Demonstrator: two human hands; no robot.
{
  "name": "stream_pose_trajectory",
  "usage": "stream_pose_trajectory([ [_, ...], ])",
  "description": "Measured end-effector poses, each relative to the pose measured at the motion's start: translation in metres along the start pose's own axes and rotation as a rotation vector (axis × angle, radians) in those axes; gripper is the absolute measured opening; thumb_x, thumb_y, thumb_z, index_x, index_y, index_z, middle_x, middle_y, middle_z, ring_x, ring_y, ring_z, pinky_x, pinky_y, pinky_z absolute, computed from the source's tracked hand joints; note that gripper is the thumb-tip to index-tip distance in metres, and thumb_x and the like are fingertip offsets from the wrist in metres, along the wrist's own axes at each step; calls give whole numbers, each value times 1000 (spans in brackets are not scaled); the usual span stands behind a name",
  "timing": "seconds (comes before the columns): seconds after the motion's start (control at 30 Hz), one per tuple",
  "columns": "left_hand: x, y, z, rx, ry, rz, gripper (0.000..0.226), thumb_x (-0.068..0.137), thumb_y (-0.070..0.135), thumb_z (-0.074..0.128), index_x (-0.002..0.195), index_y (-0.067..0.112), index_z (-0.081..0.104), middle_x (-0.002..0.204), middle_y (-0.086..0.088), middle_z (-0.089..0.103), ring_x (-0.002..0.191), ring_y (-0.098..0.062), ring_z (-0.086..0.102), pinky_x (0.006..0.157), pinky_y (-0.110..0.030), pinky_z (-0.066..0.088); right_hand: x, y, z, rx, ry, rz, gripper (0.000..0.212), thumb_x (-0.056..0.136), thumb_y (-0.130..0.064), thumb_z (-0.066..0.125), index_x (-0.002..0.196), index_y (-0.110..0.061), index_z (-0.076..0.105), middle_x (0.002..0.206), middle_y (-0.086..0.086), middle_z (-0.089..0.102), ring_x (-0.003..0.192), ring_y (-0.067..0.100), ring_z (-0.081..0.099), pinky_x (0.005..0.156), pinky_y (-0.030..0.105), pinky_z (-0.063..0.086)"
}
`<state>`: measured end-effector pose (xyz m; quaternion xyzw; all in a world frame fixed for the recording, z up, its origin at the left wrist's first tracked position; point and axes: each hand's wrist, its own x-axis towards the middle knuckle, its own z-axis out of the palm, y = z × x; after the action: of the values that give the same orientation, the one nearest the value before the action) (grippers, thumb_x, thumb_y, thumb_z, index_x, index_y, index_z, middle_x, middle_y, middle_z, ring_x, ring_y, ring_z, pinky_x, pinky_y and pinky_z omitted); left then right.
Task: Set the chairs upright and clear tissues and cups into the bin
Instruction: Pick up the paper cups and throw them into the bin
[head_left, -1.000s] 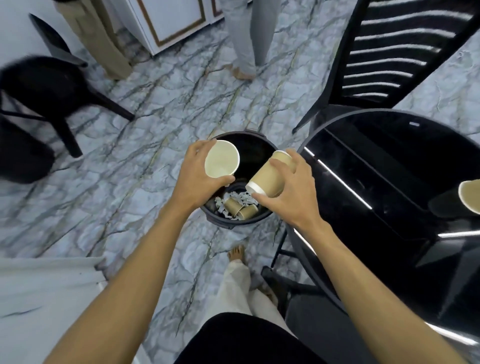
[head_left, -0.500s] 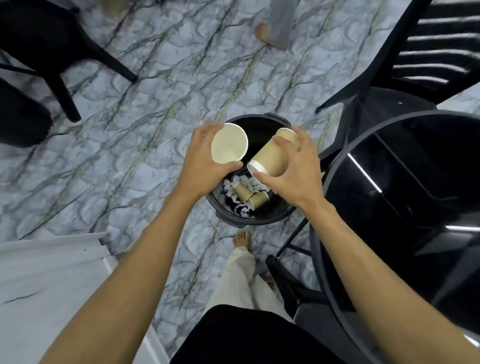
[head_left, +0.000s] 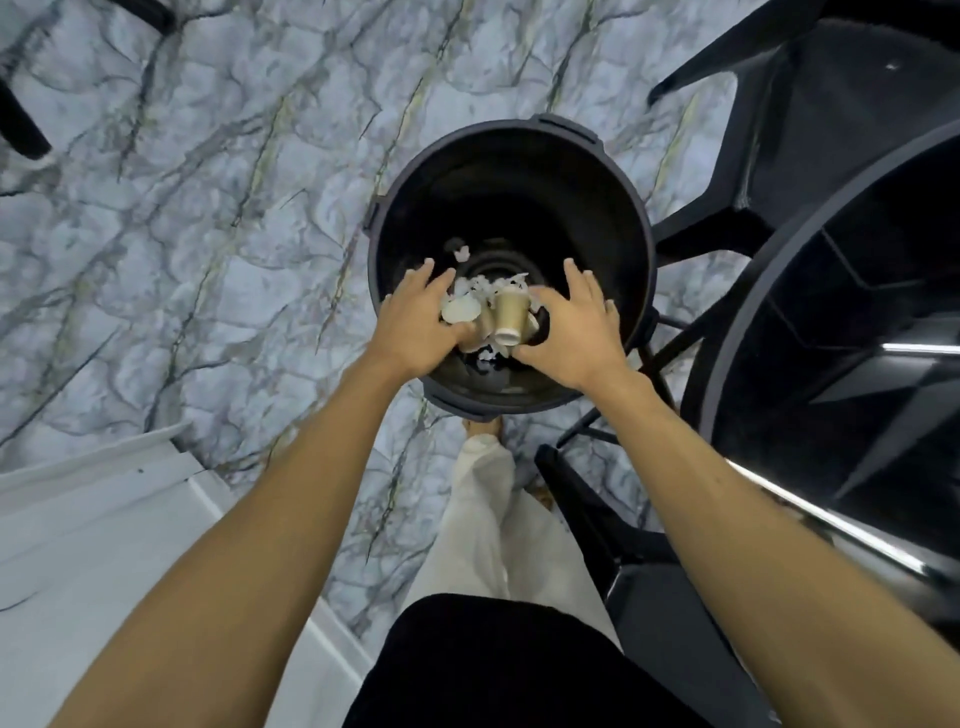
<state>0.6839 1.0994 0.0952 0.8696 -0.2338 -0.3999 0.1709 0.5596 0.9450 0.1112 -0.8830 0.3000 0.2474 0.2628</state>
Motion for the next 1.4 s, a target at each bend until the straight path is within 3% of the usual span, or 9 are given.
stream_pose_trajectory([
  [0.17, -13, -2, -4, -65, 15, 11, 63, 91, 32, 64, 148, 19, 40, 160, -2, 27, 147, -21, 25, 119, -37, 22, -14, -5, -6, 61, 13, 16, 54, 87, -32, 65, 137, -19, 51, 159, 9, 26, 146, 30, 22, 110, 52, 31],
  [0.47, -64, 37, -34, -82, 66, 96, 53, 95, 31, 60, 145, 19, 45, 150, -2, 41, 137, -21, 40, 111, -32, 30, -61, -23, -42, 172, 139, -46, 47, 93, -30, 59, 137, -17, 52, 153, 6, 39, 143, 26, 29, 111, 47, 33],
  [0.77, -130, 83, -43, 2, 98, 246, 57, 95, 34, 58, 147, 22, 40, 150, -4, 44, 138, -21, 40, 114, -40, 32, -150, -21, -65, 258, 309, -99, 36, 92, -25, 61, 126, -15, 62, 137, 2, 56, 130, 21, 46, 105, 37, 38],
  [1.0, -172, 137, -25, 111, 81, 406, 57, 95, 37, 58, 147, 23, 41, 149, -3, 45, 138, -20, 40, 113, -40, 34, -222, 31, -71, 360, 467, 2, 36, 92, -29, 61, 126, -16, 62, 130, 1, 61, 125, 19, 52, 106, 39, 42],
  [1.1, -185, 165, -10, 158, 60, 485, 54, 96, 35, 57, 146, 21, 42, 149, -2, 45, 138, -20, 40, 114, -41, 33, -251, 60, -70, 411, 544, 74, 36, 93, -29, 59, 126, -17, 62, 133, 0, 60, 127, 17, 51, 107, 33, 38],
  [1.23, -193, 201, 16, 189, -8, 576, 53, 95, 35, 57, 146, 23, 43, 148, 1, 45, 137, -19, 42, 111, -42, 38, -287, 100, -64, 491, 633, 185, 36, 94, -29, 60, 128, -17, 61, 136, -1, 59, 128, 14, 51, 98, 20, 28],
  [1.4, -189, 251, 50, 253, -86, 674, 56, 95, 37, 57, 147, 23, 41, 151, 2, 42, 136, -20, 42, 114, -40, 35, -320, 148, -60, 589, 744, 338, 34, 95, -27, 59, 127, -18, 61, 136, -3, 58, 129, 13, 49, 97, 19, 27],
])
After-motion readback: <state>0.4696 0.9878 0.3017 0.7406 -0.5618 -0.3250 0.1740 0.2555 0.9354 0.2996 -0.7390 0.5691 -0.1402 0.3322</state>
